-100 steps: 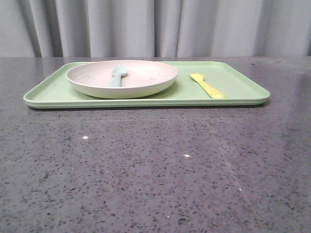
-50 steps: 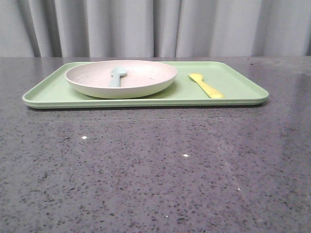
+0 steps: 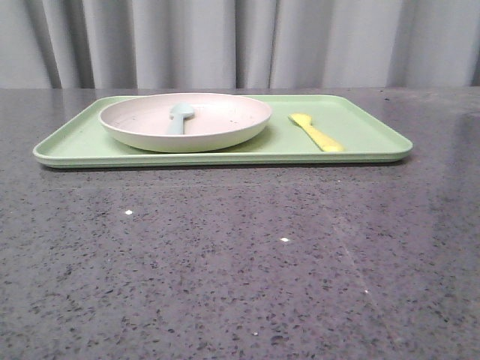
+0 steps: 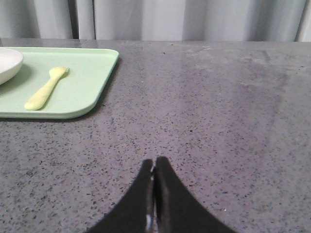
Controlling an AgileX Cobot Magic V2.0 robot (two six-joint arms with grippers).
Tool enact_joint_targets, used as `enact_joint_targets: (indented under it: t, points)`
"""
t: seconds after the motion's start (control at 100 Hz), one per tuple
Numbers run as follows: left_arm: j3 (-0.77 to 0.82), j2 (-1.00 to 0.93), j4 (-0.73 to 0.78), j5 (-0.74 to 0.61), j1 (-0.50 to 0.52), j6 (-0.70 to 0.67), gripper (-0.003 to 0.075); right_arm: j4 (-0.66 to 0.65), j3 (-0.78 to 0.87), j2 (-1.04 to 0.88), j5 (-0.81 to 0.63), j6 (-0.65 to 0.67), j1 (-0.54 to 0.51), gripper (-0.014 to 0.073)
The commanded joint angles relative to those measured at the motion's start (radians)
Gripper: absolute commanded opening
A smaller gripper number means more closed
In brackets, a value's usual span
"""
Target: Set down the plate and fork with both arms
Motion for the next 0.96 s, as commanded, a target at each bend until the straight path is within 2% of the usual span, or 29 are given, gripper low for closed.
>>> enact_joint_targets:
  t: [0.0, 0.13, 0.95]
  points:
    - [0.013, -0.031, -0.003, -0.073, 0.003, -0.01, -0.002, 0.009, 0.0, -0.017, -0.11, -0.014, -0.014, -0.0068]
    - [0.013, -0.031, -0.003, -0.073, 0.003, -0.01, -0.002, 0.017, 0.008, -0.078, -0.1, -0.014, -0.023, -0.0068]
    - [0.013, -0.031, -0.003, -0.073, 0.003, -0.01, -0.002, 0.016, 0.008, -0.076, -0.076, -0.014, -0.023, -0.0068]
